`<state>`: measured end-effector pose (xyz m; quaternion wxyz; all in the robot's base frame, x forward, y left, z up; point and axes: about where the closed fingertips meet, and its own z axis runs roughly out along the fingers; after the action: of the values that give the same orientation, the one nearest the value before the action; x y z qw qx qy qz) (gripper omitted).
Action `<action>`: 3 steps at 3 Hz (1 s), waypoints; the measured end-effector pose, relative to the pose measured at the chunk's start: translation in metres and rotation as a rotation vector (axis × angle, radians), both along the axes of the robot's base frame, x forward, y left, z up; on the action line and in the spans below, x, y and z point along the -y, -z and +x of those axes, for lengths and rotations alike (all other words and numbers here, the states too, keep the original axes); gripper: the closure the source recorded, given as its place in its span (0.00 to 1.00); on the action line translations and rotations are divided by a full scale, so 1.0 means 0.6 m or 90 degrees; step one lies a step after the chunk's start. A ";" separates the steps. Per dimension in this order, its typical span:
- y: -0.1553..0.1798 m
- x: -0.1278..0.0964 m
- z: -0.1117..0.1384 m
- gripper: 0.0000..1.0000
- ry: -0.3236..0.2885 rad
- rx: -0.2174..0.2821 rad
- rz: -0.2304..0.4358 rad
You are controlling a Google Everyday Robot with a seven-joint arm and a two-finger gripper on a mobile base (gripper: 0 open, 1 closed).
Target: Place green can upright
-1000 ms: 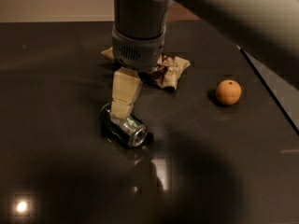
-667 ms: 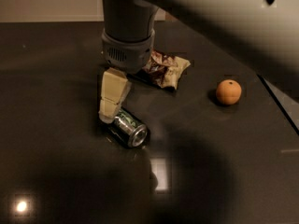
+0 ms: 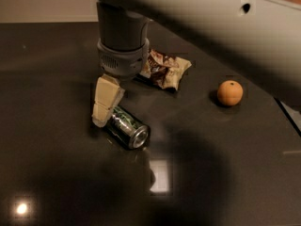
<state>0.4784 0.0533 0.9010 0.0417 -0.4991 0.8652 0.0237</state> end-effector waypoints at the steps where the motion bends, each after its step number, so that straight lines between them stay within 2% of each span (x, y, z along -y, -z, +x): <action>1: 0.017 -0.005 -0.001 0.00 0.018 -0.006 -0.009; 3: 0.059 -0.016 -0.007 0.00 0.017 -0.025 -0.029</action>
Offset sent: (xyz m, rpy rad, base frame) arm -0.0078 -0.0039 -0.0410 -0.0862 0.0617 -0.0496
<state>0.4740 0.0627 0.8656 0.0138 -0.4877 0.8728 0.0127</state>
